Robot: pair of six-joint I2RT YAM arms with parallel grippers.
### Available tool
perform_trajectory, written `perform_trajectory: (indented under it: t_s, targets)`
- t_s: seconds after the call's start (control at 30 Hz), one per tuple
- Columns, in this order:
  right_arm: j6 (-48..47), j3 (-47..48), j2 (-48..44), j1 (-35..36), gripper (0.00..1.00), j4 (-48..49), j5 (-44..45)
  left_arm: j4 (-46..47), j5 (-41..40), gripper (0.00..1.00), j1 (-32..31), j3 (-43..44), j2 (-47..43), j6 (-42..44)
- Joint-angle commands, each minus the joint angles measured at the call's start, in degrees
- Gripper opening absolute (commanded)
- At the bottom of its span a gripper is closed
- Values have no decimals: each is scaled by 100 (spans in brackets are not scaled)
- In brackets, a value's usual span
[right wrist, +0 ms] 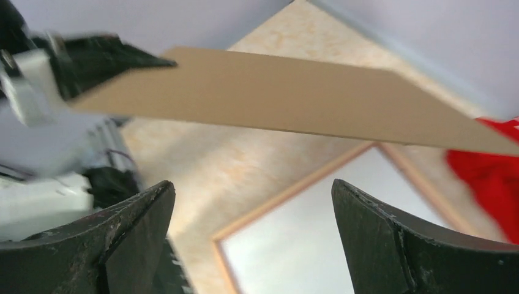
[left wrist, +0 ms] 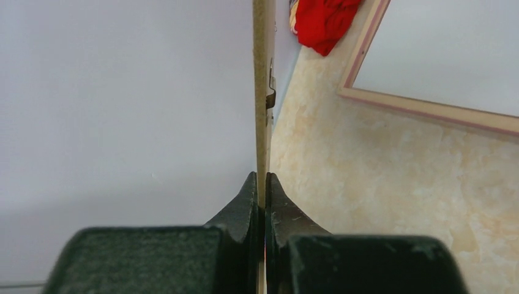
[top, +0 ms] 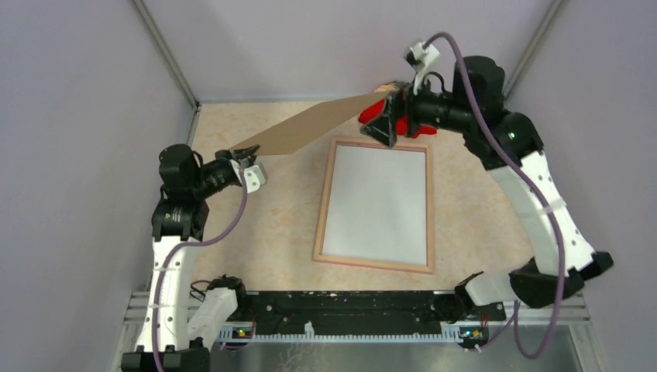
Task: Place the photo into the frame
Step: Turn over the photo frame item on the photo frame.
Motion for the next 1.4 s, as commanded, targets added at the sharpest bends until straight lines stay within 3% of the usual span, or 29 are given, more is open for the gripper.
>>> perform_trajectory:
  t_s: [0.0,0.13,0.37,0.77,1.03,1.27,1.33,1.37]
  targets:
    - [-2981,-1399,-939,333,99,279,648,-650,1049,0,-33,1094,290,30]
    - [-4442,-2340,-1708,758,99,891,543,-1603,1375,0,-32,1726,611,493]
    - [-5264,-1601,-1253,779,92,21,227,-2632,1691,0,-39,2043,661,1277]
    - [-5403,-1341,-752,1124,78,-447,-713,-2794,1803,0,-54,2023,582,1401]
    - [-5365,-1506,-516,1158,71,-86,-707,-3149,1809,0,-73,2135,625,1705]
    - [-5410,-1473,-272,1204,51,-15,-539,-3187,1776,0,-77,2149,601,1744]
    - [-5429,-1487,-267,1252,39,-5,-517,-3189,1774,0,-69,2147,608,1748]
    - [-5432,-1493,-271,1276,27,15,-501,-3182,1779,0,-69,2147,616,1756]
